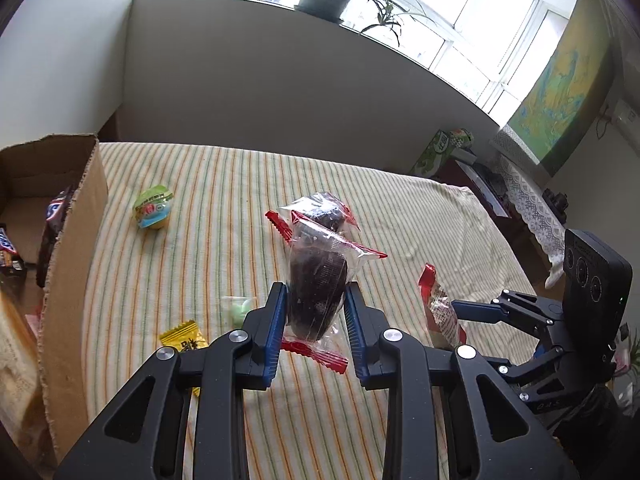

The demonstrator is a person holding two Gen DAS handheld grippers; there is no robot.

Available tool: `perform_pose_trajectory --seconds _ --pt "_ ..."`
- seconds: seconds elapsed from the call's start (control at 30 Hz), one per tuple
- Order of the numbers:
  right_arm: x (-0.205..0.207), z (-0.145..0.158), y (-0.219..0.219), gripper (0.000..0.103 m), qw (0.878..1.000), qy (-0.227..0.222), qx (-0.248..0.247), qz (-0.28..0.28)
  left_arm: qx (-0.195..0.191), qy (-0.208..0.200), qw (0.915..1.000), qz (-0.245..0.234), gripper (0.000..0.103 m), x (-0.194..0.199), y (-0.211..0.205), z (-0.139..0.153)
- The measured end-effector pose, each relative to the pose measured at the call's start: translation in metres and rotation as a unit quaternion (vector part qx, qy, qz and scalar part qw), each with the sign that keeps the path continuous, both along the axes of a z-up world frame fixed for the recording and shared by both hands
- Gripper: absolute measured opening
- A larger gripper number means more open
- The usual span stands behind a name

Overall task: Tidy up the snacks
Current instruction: 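Carry the dried fruit bag and pouch into the box and release both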

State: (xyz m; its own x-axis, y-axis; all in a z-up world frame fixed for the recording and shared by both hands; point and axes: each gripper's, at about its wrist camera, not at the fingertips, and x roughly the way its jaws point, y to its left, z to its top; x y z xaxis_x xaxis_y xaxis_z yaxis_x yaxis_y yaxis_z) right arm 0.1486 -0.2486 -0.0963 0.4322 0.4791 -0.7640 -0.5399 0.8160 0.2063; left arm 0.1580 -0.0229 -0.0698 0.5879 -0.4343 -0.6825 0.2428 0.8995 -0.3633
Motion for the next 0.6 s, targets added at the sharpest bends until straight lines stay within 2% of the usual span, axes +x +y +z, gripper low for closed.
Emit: perform_pose_trajectory --seconds 0.2,0.43,0.6 --pt "-0.004 0.030 0.020 0.068 0.999 -0.038 -0.020 0.007 0.009 -0.024 0.9993 0.026 0.027 -0.022 0.031 0.025" --pt "0.001 0.059 0.070 0.068 0.996 -0.074 -0.028 0.032 0.026 -0.050 0.9953 0.079 0.027 -0.043 0.082 0.049" --pt "0.009 0.071 0.114 0.068 0.994 -0.087 -0.027 0.063 0.042 -0.053 0.9907 0.118 0.027 -0.053 0.119 0.053"
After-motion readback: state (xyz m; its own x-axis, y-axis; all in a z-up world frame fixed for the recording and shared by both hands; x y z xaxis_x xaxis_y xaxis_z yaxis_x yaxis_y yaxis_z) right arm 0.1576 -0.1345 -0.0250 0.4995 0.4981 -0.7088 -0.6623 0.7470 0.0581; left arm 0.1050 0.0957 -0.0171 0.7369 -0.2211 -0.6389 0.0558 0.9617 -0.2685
